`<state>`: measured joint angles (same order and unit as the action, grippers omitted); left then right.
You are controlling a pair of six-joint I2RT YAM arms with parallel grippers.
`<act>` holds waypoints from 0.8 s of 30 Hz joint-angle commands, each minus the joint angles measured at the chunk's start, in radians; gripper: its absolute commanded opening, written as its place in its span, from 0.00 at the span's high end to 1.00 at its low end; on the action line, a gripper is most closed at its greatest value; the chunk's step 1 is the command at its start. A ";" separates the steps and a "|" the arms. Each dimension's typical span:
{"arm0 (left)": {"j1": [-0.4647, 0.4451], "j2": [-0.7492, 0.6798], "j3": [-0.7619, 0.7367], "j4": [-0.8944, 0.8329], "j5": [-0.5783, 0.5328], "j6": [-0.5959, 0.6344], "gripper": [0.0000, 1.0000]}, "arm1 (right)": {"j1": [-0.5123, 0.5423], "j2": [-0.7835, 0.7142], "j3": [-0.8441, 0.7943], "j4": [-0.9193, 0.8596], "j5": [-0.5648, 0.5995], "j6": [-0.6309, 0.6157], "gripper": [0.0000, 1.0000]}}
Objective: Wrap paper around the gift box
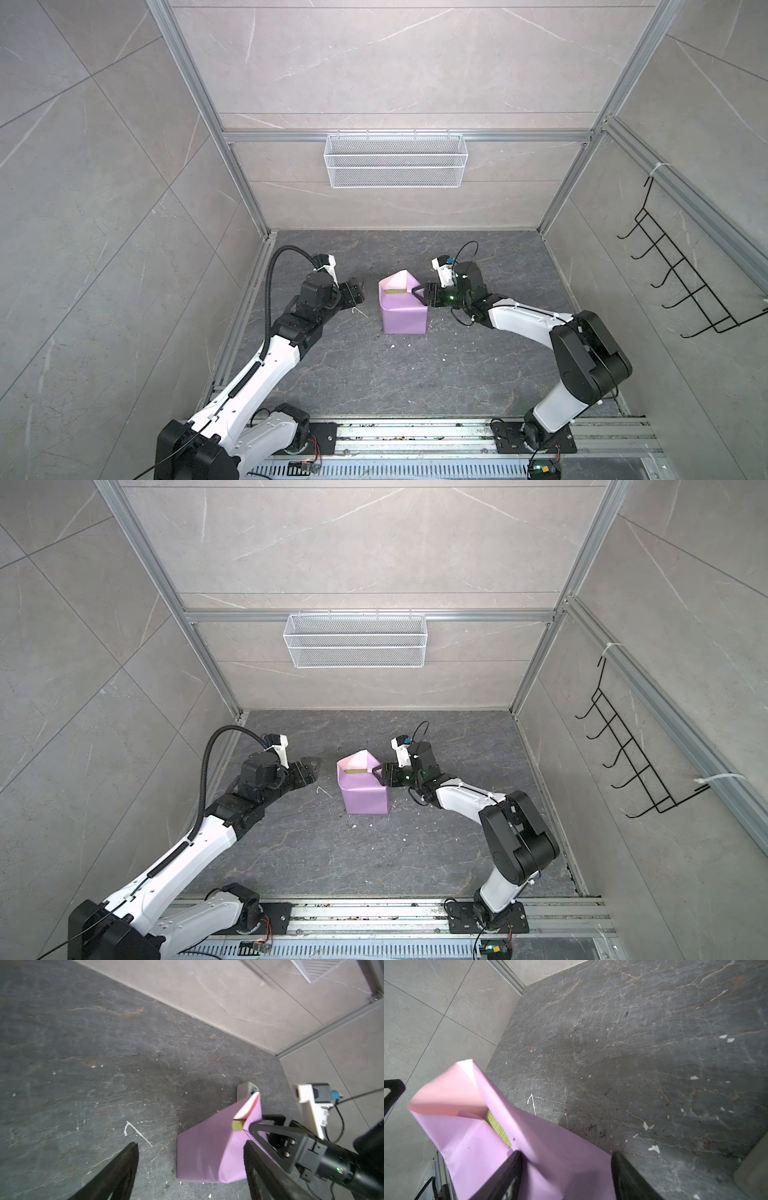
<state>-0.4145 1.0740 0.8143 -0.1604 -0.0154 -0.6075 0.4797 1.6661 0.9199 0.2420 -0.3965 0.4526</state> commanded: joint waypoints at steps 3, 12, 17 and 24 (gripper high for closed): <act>0.001 0.093 0.020 -0.041 0.061 -0.018 0.23 | 0.012 0.019 -0.033 -0.083 0.028 -0.015 0.31; -0.055 0.206 0.028 0.051 0.117 -0.021 0.24 | 0.012 0.013 -0.037 -0.083 0.034 -0.016 0.31; -0.066 0.242 0.052 0.076 0.135 -0.014 0.24 | 0.013 0.010 -0.041 -0.084 0.034 -0.016 0.32; -0.078 0.280 0.068 0.116 0.161 -0.006 0.24 | 0.012 0.005 -0.042 -0.085 0.036 -0.018 0.32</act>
<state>-0.4843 1.3430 0.8402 -0.1028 0.1131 -0.6189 0.4805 1.6642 0.9150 0.2489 -0.3931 0.4526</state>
